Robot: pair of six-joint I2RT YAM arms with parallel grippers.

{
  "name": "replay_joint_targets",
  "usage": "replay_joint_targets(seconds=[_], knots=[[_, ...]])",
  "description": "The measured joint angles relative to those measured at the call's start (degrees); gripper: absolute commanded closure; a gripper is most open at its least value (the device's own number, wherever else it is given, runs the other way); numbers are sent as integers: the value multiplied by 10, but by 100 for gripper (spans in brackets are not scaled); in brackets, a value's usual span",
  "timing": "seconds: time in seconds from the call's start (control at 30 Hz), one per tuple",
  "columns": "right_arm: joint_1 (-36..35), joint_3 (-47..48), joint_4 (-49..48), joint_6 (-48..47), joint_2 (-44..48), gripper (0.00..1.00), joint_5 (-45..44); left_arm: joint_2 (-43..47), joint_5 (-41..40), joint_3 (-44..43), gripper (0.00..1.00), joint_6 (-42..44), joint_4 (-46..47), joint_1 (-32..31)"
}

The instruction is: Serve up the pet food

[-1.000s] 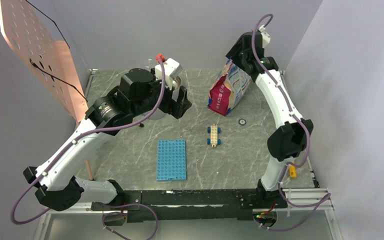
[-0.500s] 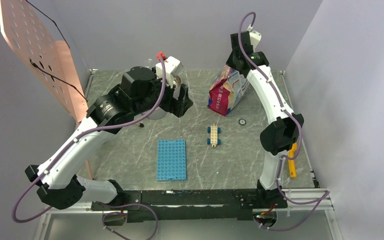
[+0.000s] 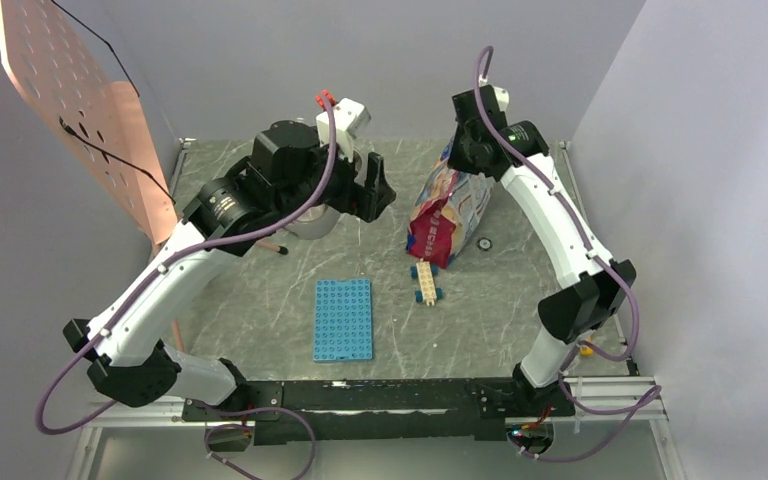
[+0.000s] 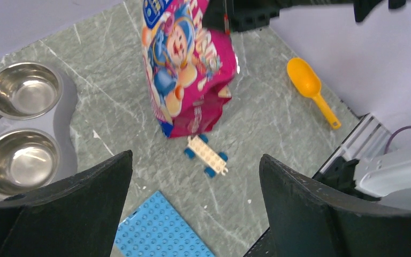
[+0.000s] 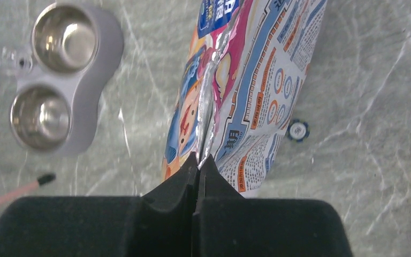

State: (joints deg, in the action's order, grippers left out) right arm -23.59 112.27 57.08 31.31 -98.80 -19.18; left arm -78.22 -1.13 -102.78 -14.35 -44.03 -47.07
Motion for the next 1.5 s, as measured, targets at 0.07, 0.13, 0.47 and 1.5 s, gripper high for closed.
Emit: replay_joint_targets(seconds=[0.07, 0.13, 0.47, 1.5], knots=[[-17, -5, 23, 5, 14, 100, 9, -6, 0, -13, 9, -15, 0, 0], [-29, -19, 38, 9, 32, 100, 19, -13, 1, -22, 10, -30, 0, 0], [-42, -163, -2, 2, 162, 100, 114, -49, 67, -19, 23, -158, 17, 48], [125, -94, -35, -3, 156, 67, 351, -257, -14, -173, 64, -165, 86, -23]])
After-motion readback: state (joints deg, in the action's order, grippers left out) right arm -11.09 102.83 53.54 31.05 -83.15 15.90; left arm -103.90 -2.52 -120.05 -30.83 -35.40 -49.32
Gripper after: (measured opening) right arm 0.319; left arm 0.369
